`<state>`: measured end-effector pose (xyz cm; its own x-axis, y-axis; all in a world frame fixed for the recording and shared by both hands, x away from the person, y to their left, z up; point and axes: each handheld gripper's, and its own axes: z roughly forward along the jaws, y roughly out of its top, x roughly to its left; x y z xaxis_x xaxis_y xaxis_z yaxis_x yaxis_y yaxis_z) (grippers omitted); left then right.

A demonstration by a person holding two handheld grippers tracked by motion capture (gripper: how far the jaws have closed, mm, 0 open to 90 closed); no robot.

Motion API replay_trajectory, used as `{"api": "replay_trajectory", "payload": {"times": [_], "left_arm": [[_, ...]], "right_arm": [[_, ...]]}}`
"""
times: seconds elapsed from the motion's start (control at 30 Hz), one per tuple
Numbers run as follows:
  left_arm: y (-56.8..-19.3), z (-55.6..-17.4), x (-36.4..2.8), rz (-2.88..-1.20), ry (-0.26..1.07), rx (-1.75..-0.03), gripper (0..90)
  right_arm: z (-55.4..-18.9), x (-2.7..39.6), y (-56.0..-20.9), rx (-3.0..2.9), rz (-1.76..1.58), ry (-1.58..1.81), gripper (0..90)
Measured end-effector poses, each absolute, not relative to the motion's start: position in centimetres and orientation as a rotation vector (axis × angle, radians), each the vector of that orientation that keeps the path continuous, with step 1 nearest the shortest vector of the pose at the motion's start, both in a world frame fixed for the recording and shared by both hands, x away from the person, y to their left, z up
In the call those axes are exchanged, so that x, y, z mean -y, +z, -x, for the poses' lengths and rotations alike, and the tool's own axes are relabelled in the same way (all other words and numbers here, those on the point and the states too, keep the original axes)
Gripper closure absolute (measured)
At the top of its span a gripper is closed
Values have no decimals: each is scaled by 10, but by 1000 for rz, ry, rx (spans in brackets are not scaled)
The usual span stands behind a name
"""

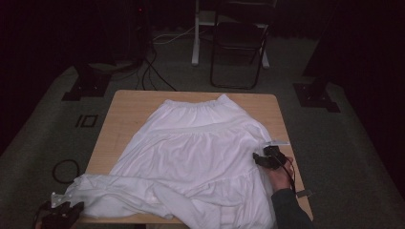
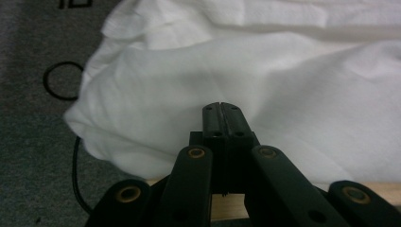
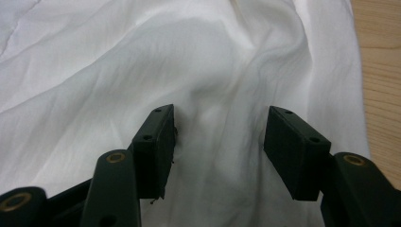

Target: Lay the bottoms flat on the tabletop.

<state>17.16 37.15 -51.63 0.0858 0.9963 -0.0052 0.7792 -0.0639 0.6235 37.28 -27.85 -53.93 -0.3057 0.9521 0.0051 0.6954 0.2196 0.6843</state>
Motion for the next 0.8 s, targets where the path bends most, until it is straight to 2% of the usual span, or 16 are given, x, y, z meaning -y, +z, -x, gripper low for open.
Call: {"api": "replay_trajectory", "payload": {"times": [0.03, 0.07, 0.1, 0.17, 0.27, 0.37, 0.5, 0.63, 0.67, 0.7, 0.77, 0.8], "left_arm": [[-516, -172, -372, -1897, 605, -1744, 808], [-514, -175, -368, -1890, 611, -1727, 808], [-509, -185, -360, -1893, 620, -1689, 726], [-507, -191, -355, -1889, 625, -1667, 628], [-500, -220, -327, -1892, 599, -1546, 495], [-503, -243, -303, -1969, 582, -1460, 370], [-512, -265, -286, -2014, 542, -1417, 316], [-526, -274, -282, -2090, 447, -1420, 337], [-526, -274, -282, -2090, 447, -1420, 446], [-525, -267, -281, -2128, 437, -1407, 615], [-519, -256, -282, -2147, 443, -1398, 795], [-515, -248, -284, -2147, 446, -1392, 836]], "right_arm": [[-373, 278, -539, -2081, -1522, 828, 435], [-373, 278, -539, -2081, -1522, 828, 435], [-373, 278, -539, -2080, -1523, 829, 435], [-373, 278, -539, -2079, -1524, 829, 435], [-373, 279, -539, -2080, -1523, 830, 434], [-373, 279, -540, -2077, -1522, 831, 435], [-372, 279, -540, -2076, -1519, 835, 435], [-372, 279, -540, -2074, -1519, 838, 434], [-372, 279, -540, -2074, -1519, 838, 434], [-372, 279, -541, -2070, -1517, 844, 434], [-371, 279, -541, -2066, -1515, 850, 434], [-371, 279, -541, -2065, -1513, 850, 434]]}}
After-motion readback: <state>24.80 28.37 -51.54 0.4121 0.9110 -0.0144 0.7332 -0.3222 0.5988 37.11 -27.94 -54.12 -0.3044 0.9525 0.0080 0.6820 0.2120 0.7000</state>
